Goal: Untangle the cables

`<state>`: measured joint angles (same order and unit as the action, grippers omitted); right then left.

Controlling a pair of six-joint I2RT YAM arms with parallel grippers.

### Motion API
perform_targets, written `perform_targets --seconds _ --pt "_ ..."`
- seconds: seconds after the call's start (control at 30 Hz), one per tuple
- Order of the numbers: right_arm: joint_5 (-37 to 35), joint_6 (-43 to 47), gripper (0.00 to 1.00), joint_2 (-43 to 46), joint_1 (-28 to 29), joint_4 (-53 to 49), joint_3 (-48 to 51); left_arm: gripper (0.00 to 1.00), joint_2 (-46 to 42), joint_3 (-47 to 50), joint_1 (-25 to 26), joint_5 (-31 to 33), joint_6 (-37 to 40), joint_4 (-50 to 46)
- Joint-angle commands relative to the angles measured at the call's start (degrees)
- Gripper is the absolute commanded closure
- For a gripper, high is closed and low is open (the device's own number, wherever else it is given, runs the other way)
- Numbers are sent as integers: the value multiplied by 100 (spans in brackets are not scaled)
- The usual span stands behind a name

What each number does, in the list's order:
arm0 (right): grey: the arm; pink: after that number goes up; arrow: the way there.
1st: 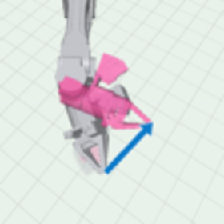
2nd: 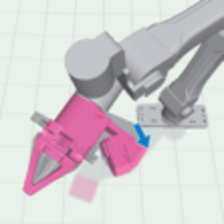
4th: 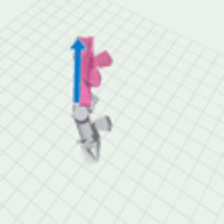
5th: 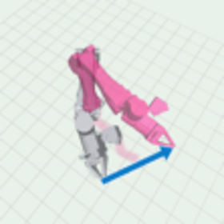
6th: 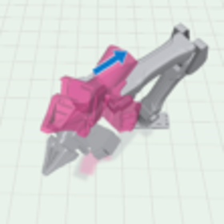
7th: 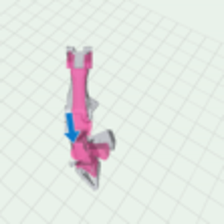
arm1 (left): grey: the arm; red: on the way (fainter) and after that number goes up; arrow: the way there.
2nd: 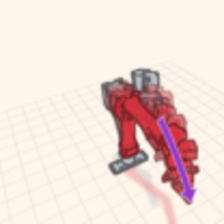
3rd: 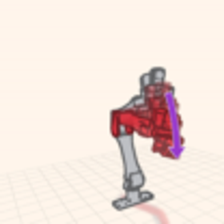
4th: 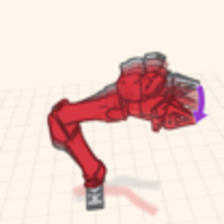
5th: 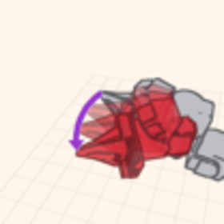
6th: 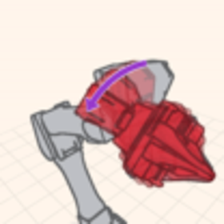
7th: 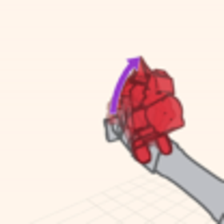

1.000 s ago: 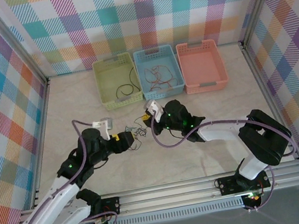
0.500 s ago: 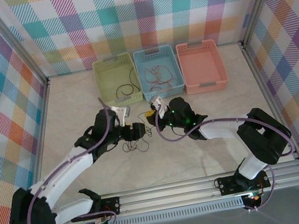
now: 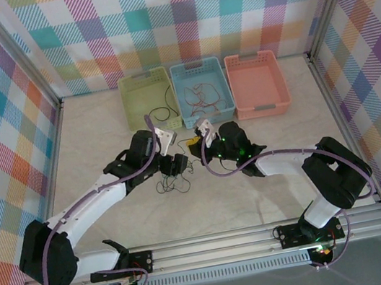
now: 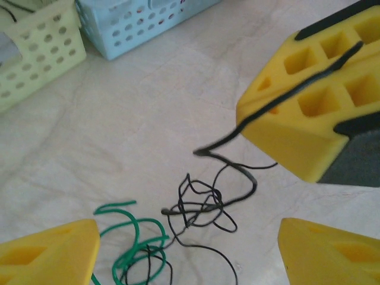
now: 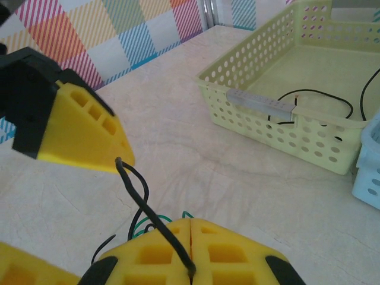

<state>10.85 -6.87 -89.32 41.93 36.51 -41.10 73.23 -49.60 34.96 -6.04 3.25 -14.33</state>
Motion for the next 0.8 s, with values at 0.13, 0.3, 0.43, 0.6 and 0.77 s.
perform_targets --seconds 0.13,0.3,0.43,0.6,0.77 --pt "312 -78 100 61 -54 503 180 22 257 135 81 -729 1143 1142" --pt "278 -68 100 150 -71 673 309 24 506 -19 80 -564 1457 827" --pt "389 -94 100 161 -89 821 355 35 641 18 81 -391 1552 897" --pt "469 -139 100 180 -116 961 410 43 890 12 74 -361 1638 1041" --pt "523 -139 100 183 -121 972 418 59 983 38 81 -24 1609 1373"
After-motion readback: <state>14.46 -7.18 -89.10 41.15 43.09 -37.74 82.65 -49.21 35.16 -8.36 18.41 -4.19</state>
